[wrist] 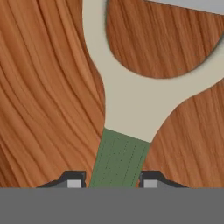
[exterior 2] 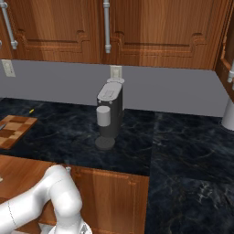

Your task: Open the drawer on the left and place the cutting tools on the cutting board.

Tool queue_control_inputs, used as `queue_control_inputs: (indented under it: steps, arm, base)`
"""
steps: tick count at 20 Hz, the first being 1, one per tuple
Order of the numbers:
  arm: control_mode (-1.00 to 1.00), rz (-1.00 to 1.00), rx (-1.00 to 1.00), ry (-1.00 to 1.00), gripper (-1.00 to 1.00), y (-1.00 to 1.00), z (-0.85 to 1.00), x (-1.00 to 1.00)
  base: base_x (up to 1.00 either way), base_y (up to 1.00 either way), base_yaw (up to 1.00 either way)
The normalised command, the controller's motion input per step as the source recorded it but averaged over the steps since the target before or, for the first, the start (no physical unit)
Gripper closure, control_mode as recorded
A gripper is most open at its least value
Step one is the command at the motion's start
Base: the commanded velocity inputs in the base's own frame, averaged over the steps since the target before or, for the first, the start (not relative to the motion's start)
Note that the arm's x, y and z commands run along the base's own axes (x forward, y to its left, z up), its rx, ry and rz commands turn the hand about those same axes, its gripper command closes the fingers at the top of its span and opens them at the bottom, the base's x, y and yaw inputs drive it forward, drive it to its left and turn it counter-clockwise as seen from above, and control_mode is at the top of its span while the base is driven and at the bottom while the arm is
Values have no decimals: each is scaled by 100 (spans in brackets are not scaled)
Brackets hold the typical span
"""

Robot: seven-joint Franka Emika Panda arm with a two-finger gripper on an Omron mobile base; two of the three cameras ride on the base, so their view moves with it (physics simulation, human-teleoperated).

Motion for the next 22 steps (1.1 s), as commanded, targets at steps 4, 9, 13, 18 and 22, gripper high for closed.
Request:
queue_control_inputs:
  steps: [4,9,13,18,22]
  arm:
    - [-100,-10,0,0,100,0,6,-24]
    - [-100,-12,0,0,100,-1,50,-2]
    - [-100,-12,0,1,100,-4,67,0]
    - [-100,-11,0,5,100,-5,53,-7]
    - [-100,-11,1,5,100,-18,56,-35]
  base:
    - [0,0,0]
    - [0,0,0]
    - [0,0,0]
    - [0,0,0]
    - [0,0,0]
